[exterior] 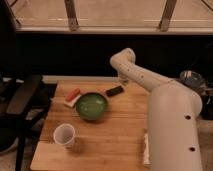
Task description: Push the eraser across the table
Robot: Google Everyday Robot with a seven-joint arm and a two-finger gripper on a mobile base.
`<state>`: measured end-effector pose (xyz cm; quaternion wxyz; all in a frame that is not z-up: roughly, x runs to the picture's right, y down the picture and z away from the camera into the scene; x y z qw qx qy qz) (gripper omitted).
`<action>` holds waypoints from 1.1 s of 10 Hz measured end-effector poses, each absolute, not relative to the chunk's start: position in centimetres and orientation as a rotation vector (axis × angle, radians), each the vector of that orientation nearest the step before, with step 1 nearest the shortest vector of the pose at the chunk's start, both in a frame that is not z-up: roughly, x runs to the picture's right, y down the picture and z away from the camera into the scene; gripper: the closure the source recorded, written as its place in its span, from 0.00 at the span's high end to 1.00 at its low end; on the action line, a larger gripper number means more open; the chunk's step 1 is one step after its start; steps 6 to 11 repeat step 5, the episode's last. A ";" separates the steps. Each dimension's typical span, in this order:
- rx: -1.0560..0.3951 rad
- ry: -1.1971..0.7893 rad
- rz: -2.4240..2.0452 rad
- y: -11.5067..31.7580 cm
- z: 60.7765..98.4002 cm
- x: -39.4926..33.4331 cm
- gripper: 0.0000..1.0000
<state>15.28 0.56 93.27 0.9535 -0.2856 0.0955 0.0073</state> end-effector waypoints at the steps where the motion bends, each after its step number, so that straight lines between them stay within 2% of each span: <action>1: -0.600 0.194 0.032 1.6 94.1 15.6 0.00; 5: -0.664 0.176 0.063 3.2 95.3 16.1 0.00; 11: -0.664 0.176 0.063 3.2 95.3 16.1 0.00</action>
